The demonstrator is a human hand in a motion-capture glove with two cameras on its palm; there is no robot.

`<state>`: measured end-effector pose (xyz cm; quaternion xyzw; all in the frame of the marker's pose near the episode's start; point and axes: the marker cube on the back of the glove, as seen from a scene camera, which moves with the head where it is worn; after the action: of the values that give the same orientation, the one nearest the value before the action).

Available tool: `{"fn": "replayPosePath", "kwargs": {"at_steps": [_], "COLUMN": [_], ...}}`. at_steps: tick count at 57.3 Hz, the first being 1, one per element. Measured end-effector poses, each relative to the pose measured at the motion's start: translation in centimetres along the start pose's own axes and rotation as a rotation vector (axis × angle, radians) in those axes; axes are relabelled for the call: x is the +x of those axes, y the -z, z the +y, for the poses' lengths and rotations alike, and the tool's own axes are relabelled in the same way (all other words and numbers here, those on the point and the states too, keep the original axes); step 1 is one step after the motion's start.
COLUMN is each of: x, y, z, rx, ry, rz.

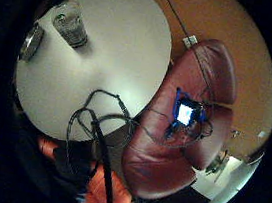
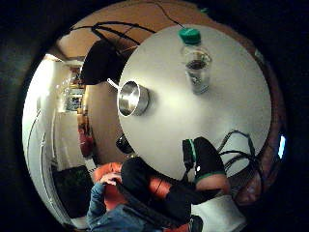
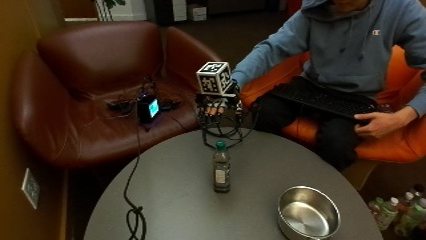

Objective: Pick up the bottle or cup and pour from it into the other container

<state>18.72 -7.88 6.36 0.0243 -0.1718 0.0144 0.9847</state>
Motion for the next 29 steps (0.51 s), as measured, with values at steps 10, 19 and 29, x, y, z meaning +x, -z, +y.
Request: {"fn": "replayPosePath", "kwargs": {"at_steps": [10, 19, 29], "x": [3.7, 4.7, 5.1], "y": [-3.3, -7.0, -11.5], "z": [-2.0, -4.4, -6.5], "rx": [-0.030, -0.093, -0.080], "ry": [0.007, -0.009, -0.019], "rz": [-0.288, -0.551, -0.873]}}
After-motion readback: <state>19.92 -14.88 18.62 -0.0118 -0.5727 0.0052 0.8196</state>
